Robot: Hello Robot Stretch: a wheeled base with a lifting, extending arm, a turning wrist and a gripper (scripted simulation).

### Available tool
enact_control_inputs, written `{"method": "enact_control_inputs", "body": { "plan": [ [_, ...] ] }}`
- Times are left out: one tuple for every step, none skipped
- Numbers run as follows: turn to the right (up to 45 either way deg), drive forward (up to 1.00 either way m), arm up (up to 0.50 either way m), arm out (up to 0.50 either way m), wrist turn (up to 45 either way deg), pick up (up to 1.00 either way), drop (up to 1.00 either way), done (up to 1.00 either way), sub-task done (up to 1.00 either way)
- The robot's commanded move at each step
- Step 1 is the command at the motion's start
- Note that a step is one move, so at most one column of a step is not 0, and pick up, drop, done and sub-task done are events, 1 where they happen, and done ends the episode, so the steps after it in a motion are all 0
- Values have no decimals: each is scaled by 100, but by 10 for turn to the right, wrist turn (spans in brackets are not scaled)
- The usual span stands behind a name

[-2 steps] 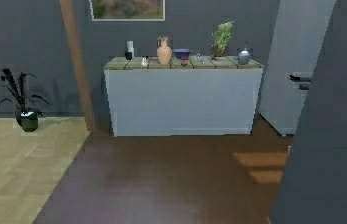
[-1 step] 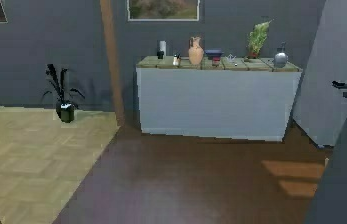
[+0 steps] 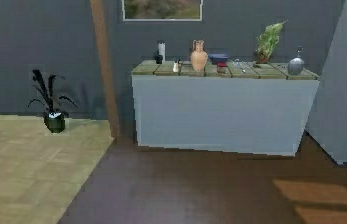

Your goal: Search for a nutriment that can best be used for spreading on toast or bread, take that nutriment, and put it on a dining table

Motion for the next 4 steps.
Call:
{"method": "enact_control_inputs", "body": {
  "plan": [
    [0, 100, 0, 0, 0, 0, 0, 0, 0],
    [0, 40, 0, 0, 0, 0, 0, 0, 0],
    [-450, 0, 0, 0, 0, 0, 0, 0, 0],
    [0, 0, 50, 0, 0, 0, 0, 0, 0]
  ]
}}
